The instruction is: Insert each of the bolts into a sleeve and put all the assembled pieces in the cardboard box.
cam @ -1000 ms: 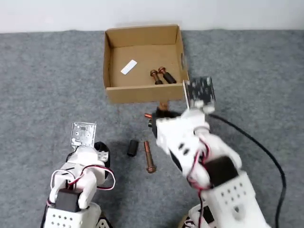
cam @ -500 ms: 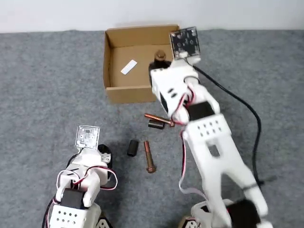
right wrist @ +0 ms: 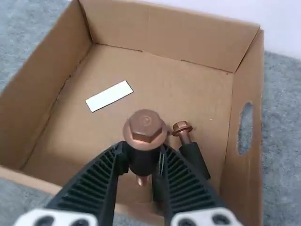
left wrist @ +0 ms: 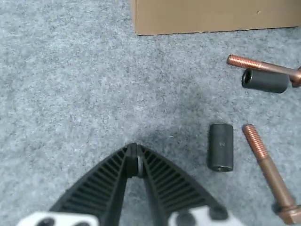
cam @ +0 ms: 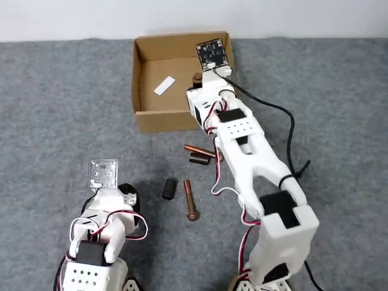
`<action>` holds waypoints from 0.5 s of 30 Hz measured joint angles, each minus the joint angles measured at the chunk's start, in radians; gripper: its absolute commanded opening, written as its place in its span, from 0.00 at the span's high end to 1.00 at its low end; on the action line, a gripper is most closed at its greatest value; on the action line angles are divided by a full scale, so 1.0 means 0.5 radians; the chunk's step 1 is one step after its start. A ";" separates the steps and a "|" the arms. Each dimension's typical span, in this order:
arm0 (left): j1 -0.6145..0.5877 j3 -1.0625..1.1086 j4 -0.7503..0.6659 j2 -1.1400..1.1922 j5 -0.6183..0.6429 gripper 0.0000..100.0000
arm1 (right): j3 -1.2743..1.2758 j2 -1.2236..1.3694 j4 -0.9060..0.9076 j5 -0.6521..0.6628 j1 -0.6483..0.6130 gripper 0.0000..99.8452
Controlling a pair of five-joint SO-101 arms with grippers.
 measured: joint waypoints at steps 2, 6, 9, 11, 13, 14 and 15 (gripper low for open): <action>0.000 0.000 0.000 0.000 0.000 1.00 | -0.046 0.052 0.068 0.000 -0.003 0.99; 0.000 0.000 -0.003 0.000 0.000 1.00 | -0.077 0.098 0.190 0.000 -0.006 0.99; 0.000 0.000 -0.003 0.000 0.000 1.00 | -0.080 0.098 0.203 0.000 0.000 0.96; 0.000 0.000 -0.003 0.000 0.000 1.00 | -0.092 0.098 0.279 0.006 -0.003 0.91; 0.000 0.000 -0.003 0.000 0.000 1.00 | -0.117 0.095 0.359 0.006 -0.003 0.86; 0.000 0.000 -0.003 0.000 0.000 1.00 | -0.129 0.095 0.399 0.006 -0.006 0.85; 0.000 0.000 -0.003 0.000 0.000 1.00 | -0.141 0.095 0.433 0.006 -0.009 0.84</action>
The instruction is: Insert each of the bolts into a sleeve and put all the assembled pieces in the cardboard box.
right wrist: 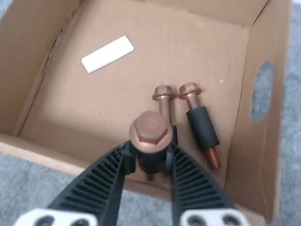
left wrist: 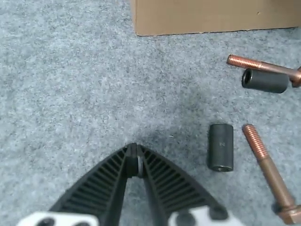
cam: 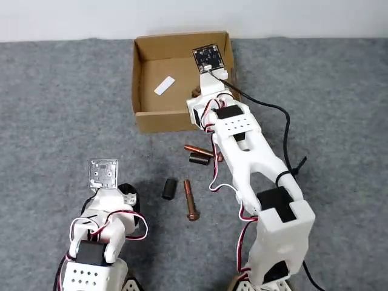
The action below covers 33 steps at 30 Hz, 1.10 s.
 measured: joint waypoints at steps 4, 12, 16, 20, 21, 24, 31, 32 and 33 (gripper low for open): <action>0.000 0.000 0.000 0.000 0.000 1.00 | -0.058 -0.003 0.104 0.000 0.000 0.88; -0.006 0.000 0.000 0.000 0.000 1.00 | -0.132 -0.166 0.344 0.000 0.003 0.99; -0.169 0.000 -0.034 0.000 0.000 1.00 | -0.132 -0.331 0.595 0.000 0.000 0.99; -0.292 0.000 -0.074 0.000 0.006 1.00 | -0.132 -0.460 0.890 0.000 -0.058 0.99; -0.301 0.000 -0.077 0.000 0.003 1.00 | -0.132 -0.488 0.964 0.000 -0.083 0.99; -0.313 0.000 -0.083 0.000 0.003 1.00 | -0.132 -0.549 1.175 0.021 -0.147 0.99; -0.313 0.000 -0.086 0.000 0.003 1.00 | -0.132 -0.555 1.593 0.470 -0.227 0.99; -0.313 0.000 -0.086 0.000 0.003 1.00 | -0.132 -0.543 1.629 0.546 -0.227 0.99; -0.313 0.000 -0.086 0.000 0.003 1.00 | -0.132 -0.525 1.660 0.614 -0.221 0.99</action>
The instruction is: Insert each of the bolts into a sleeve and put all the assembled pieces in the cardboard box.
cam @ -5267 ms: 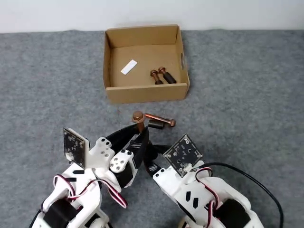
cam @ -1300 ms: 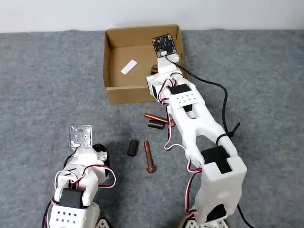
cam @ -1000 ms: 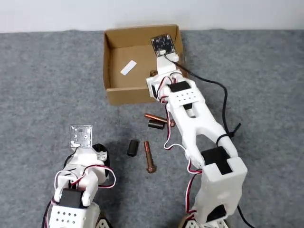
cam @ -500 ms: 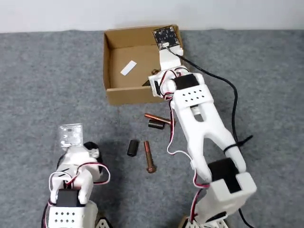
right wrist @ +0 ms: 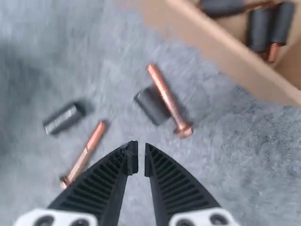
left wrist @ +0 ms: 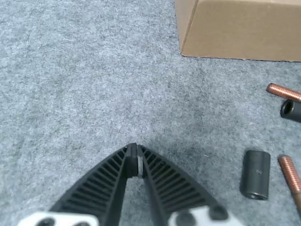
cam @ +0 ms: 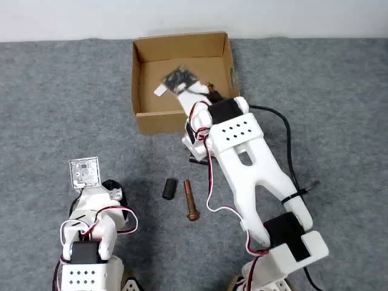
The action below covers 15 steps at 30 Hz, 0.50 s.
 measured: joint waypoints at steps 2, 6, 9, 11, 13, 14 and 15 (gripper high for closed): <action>0.000 0.000 0.000 0.000 0.000 1.00 | 0.000 0.058 0.037 0.126 0.000 0.99; 0.000 0.000 0.000 0.000 0.000 1.00 | 0.000 0.181 0.046 0.338 -0.006 0.94; 0.000 0.000 0.000 0.000 0.000 1.00 | -0.095 0.301 0.046 0.439 -0.009 0.84; 0.000 0.000 0.000 0.000 0.000 1.00 | -0.178 0.393 0.052 0.460 -0.012 0.82; 0.000 0.000 0.000 0.000 0.000 1.00 | -0.273 0.485 0.052 0.473 -0.012 0.82; 0.000 0.000 0.000 0.000 0.000 1.00 | -0.316 0.531 0.052 0.473 -0.012 0.82; 0.000 0.000 0.000 0.000 0.000 1.00 | -0.362 0.583 0.052 0.473 -0.015 0.82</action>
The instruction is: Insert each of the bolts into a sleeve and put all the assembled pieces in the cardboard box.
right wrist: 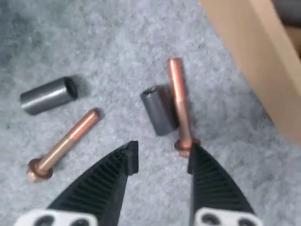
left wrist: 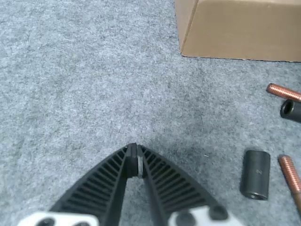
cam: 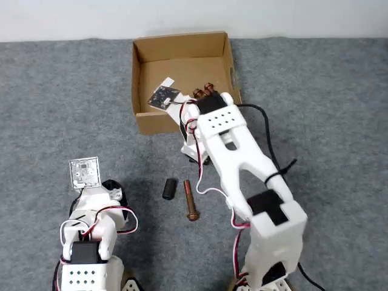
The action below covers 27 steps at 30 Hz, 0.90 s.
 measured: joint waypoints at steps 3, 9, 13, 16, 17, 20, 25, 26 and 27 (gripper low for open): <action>0.000 0.000 0.000 0.000 0.000 1.00 | -0.110 0.144 0.000 0.000 -0.009 0.82; 0.000 0.000 0.000 0.000 0.000 1.00 | -0.184 0.304 0.000 0.000 -0.018 0.85; 0.000 0.000 0.000 0.000 0.000 1.00 | -0.187 0.359 0.000 0.000 -0.015 0.91; 0.000 0.000 0.000 0.000 0.000 1.00 | -0.190 0.414 -0.009 0.000 -0.009 0.91; 0.000 0.000 0.000 0.000 0.000 1.00 | -0.206 0.433 -0.015 0.000 -0.006 0.91; 0.000 0.000 0.000 0.000 0.000 1.00 | -0.227 0.531 -0.018 0.000 -0.015 0.91; 0.000 0.000 0.000 0.000 0.000 1.00 | -0.230 0.605 -0.025 0.003 -0.015 0.91; 0.000 0.000 0.000 0.000 0.000 1.00 | -0.230 0.608 -0.025 0.003 -0.015 0.91; 0.000 0.000 0.000 0.000 0.000 1.00 | -0.233 0.611 -0.028 0.003 -0.015 0.91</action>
